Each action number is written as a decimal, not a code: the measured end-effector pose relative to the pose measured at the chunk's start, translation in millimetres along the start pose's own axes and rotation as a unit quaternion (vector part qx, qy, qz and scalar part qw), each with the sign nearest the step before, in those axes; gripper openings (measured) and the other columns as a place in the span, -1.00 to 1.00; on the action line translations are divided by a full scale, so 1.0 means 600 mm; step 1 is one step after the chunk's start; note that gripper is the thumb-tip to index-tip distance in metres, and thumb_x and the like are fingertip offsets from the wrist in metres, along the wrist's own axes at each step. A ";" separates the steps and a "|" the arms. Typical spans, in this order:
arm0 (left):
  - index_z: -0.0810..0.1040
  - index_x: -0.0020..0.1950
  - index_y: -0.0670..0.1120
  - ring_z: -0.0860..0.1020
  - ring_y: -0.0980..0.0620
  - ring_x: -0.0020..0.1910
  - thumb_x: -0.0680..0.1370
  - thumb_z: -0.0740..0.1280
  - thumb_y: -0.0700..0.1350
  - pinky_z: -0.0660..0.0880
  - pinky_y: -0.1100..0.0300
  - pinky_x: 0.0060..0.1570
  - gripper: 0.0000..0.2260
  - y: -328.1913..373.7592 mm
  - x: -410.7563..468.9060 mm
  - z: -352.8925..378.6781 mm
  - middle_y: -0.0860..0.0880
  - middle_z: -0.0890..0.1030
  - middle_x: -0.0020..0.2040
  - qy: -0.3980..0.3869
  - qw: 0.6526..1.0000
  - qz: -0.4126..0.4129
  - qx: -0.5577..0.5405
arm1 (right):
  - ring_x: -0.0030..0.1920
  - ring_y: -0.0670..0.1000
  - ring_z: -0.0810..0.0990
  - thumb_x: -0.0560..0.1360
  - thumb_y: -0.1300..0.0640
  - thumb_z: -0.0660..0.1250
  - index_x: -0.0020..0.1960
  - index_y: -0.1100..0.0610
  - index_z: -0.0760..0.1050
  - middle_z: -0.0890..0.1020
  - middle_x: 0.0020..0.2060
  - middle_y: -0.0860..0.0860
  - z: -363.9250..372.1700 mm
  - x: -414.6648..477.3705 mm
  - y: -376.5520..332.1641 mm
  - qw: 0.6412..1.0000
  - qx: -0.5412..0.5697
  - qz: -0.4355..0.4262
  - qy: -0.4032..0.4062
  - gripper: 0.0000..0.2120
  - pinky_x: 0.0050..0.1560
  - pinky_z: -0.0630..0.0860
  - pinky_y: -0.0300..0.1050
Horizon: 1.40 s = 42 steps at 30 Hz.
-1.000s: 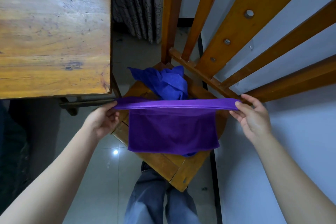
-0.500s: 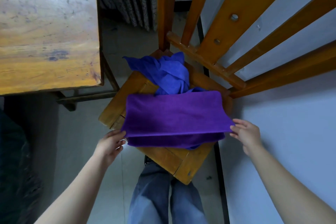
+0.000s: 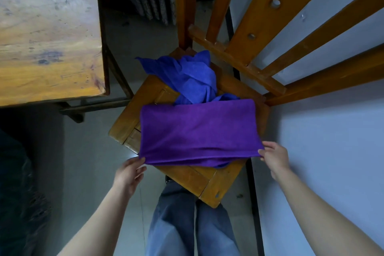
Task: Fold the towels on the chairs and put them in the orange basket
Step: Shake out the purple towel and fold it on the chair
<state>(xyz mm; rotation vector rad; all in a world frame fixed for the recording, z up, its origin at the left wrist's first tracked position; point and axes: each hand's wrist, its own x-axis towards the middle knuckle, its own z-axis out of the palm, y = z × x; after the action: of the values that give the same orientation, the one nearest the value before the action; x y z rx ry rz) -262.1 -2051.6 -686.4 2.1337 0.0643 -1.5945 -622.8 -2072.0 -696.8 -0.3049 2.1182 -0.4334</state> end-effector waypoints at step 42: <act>0.44 -0.16 -0.11 0.56 0.14 -0.46 0.48 0.21 -0.34 0.47 0.38 -0.44 -0.86 0.169 -0.236 -0.065 -0.02 0.58 -0.33 -0.129 0.963 0.044 -0.233 | -0.16 0.01 0.63 0.51 0.32 0.21 -0.11 0.15 0.44 0.57 -0.20 0.07 -0.136 -0.228 -0.254 0.909 0.335 -0.091 -0.230 -0.90 -0.22 0.63 -0.18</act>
<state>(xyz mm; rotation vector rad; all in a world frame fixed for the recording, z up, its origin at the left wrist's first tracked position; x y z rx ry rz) -241.2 -2092.1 -514.1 1.5419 0.2316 -1.6034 -608.6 -2143.5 -488.5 -0.1747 1.3814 -1.0532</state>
